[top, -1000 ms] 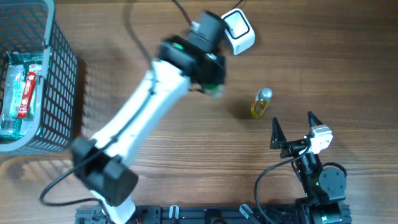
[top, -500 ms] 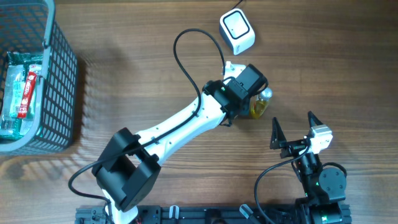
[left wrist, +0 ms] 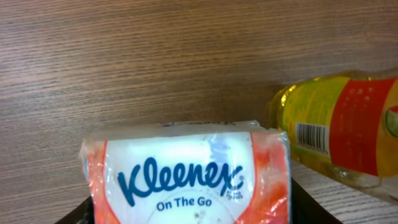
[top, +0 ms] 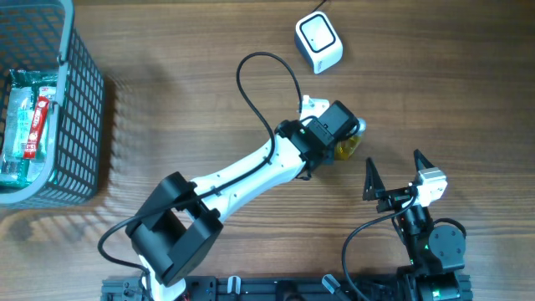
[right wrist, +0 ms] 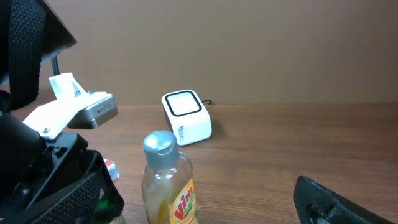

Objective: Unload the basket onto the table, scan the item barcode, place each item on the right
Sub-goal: 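Carry the Kleenex pack with left gripper toward the scanner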

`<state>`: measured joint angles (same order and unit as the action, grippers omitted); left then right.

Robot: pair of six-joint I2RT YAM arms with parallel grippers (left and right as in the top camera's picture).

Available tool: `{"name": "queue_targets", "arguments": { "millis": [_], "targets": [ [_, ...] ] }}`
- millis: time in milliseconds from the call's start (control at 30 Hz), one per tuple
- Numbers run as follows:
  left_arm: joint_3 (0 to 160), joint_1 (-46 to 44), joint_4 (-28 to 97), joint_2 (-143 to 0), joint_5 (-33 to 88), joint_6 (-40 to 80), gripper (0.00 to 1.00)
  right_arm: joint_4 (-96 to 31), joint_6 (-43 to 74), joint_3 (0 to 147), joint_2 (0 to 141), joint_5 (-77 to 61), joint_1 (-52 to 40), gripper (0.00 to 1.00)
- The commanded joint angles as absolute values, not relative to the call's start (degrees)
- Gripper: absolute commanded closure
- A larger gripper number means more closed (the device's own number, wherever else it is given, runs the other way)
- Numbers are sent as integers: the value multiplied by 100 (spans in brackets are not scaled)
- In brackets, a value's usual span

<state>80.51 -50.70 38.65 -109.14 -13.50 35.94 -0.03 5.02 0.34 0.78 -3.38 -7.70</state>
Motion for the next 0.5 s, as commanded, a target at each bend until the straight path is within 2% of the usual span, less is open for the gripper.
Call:
{"name": "queue_targets", "arguments": {
  "millis": [0, 133, 267, 400, 467],
  "targets": [
    [8055, -5078, 3830, -11083, -1463, 3695, 66, 10, 460, 30, 43, -285, -762, 0],
    [8055, -5078, 3835, -11085, -1439, 3693, 53, 10, 460, 30, 43, -285, -762, 0],
    [8055, -5078, 3835, -11100, -1439, 3693, 52, 10, 458, 30, 43, -285, -762, 0],
    [8055, -5078, 3854, -11102, -1439, 3693, 46, 10, 460, 30, 43, -285, -762, 0],
    [8055, -5078, 3854, -11102, -1439, 3693, 36, 10, 460, 30, 43, -285, -762, 0]
  ]
}}
